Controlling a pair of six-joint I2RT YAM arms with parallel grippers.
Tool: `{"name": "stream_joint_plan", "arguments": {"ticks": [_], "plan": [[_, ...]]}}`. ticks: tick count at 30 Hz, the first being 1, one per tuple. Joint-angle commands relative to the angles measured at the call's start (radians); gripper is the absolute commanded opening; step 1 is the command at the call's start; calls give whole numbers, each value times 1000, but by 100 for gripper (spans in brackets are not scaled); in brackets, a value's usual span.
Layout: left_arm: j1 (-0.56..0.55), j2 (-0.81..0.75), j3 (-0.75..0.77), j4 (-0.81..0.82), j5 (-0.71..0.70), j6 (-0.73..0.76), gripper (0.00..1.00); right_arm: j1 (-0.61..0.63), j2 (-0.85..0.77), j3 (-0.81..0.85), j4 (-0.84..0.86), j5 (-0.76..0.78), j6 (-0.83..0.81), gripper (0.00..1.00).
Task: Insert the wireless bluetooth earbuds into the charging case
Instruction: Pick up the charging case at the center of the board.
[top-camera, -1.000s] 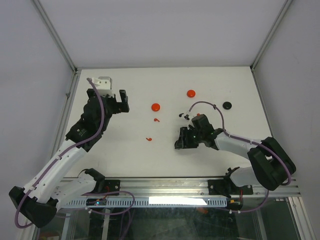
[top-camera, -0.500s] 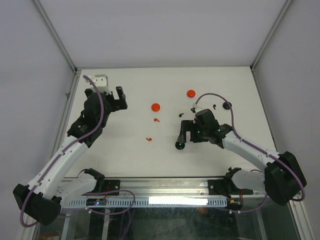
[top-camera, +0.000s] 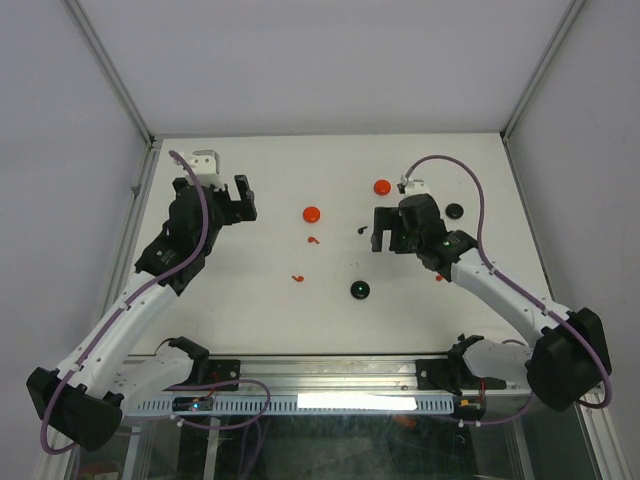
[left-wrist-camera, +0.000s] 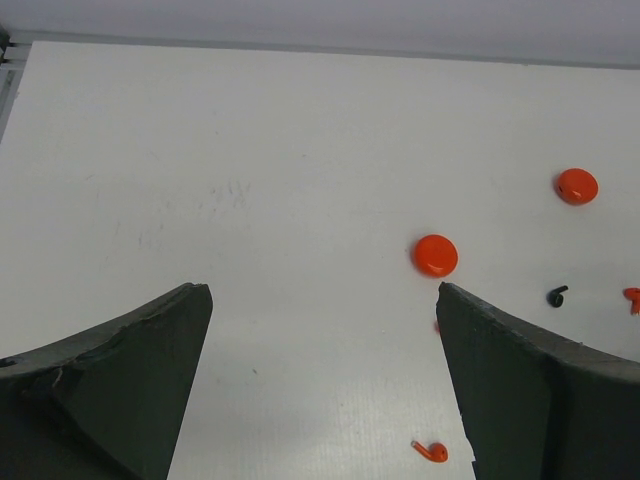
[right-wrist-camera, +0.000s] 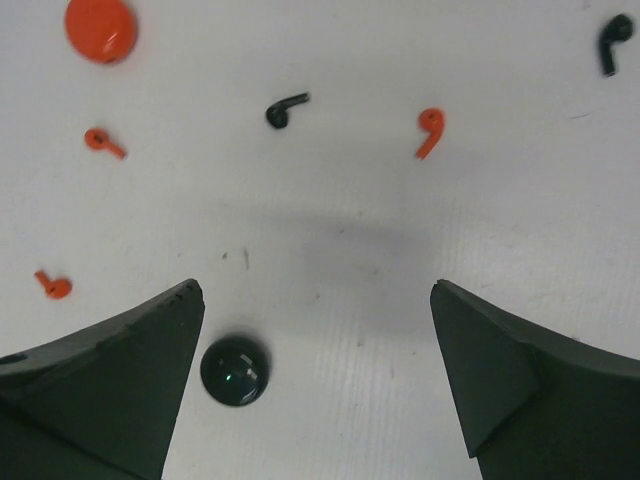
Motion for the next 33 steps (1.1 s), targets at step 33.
{"name": "stream_joint_plan", "arguments": {"ticks": [33], "plan": [[28,56,-9,26,29,21,99,93,800,517,502,-84,-197,89]]}}
